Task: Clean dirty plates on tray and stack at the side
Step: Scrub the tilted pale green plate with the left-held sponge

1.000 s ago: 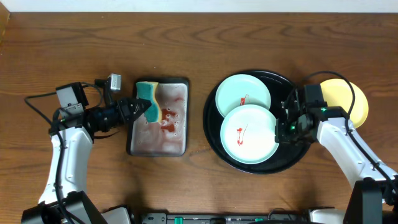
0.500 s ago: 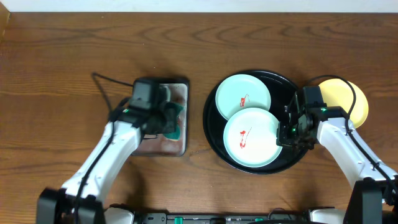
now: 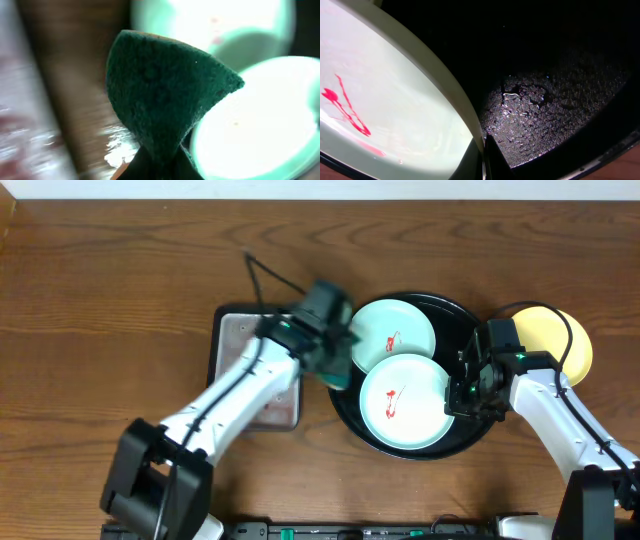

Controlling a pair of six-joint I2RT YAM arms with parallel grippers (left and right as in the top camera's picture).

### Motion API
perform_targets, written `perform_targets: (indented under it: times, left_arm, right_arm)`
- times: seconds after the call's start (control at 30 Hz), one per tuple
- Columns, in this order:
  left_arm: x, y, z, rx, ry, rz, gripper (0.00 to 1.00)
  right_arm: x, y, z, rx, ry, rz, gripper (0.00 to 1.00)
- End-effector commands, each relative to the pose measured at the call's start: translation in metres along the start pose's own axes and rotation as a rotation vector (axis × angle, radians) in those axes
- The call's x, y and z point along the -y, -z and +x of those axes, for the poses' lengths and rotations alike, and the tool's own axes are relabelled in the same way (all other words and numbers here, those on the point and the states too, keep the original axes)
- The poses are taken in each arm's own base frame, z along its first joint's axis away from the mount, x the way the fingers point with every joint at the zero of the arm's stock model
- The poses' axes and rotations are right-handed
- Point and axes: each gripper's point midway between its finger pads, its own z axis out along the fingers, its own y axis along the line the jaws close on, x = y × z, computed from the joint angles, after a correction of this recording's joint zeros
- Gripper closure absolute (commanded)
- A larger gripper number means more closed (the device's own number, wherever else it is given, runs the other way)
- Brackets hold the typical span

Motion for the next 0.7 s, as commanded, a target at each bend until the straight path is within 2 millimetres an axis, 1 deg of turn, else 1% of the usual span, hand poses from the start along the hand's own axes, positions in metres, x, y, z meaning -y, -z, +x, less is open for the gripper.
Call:
perform_targets:
  times: [0.0, 0.1, 0.17, 0.2, 0.23, 0.37, 0.43, 0.53, 0.6, 0.67]
  left_arm:
    - [0.062, -0.007, 0.007, 0.001, -0.02, 0.126, 0.93]
    - [0.091, -0.022, 0.02, -0.017, -0.035, 0.158, 0.93]
    - [0.104, -0.03, 0.029, -0.036, -0.032, 0.169, 0.93]
    - [0.111, -0.036, 0.035, -0.05, -0.031, 0.176, 0.93]
    - [0.122, -0.045, 0.045, -0.073, -0.032, 0.185, 0.92]
    - [0.134, -0.064, 0.059, -0.098, -0.06, 0.185, 0.93]
    - [0.129, -0.075, 0.062, -0.102, -0.063, 0.15, 0.93]
    - [0.106, -0.091, 0.064, -0.098, -0.059, 0.034, 0.93]
    - [0.087, -0.092, 0.063, -0.084, -0.055, -0.055, 0.93]
    - [0.071, -0.088, 0.058, -0.06, -0.054, -0.128, 0.93]
  right_arm:
    - [0.0, 0.0, 0.001, 0.002, -0.008, 0.008, 0.99]
    - [0.001, 0.0, 0.001, -0.002, -0.008, 0.009, 0.99]
    - [0.001, 0.0, 0.001, -0.002, -0.009, 0.009, 0.99]
    - [0.001, 0.0, 0.001, -0.001, -0.009, 0.009, 0.99]
    - [0.001, 0.0, 0.001, -0.002, -0.009, 0.009, 0.99]
    - [0.001, 0.0, 0.001, -0.002, -0.009, 0.009, 0.99]
    - [0.001, 0.0, 0.001, -0.002, -0.009, 0.009, 0.99]
    - [0.001, 0.0, 0.002, -0.002, -0.009, 0.009, 0.99]
    - [0.001, 0.0, 0.002, -0.002, -0.009, 0.009, 0.99]
    - [0.001, 0.0, 0.002, -0.002, -0.009, 0.009, 0.99]
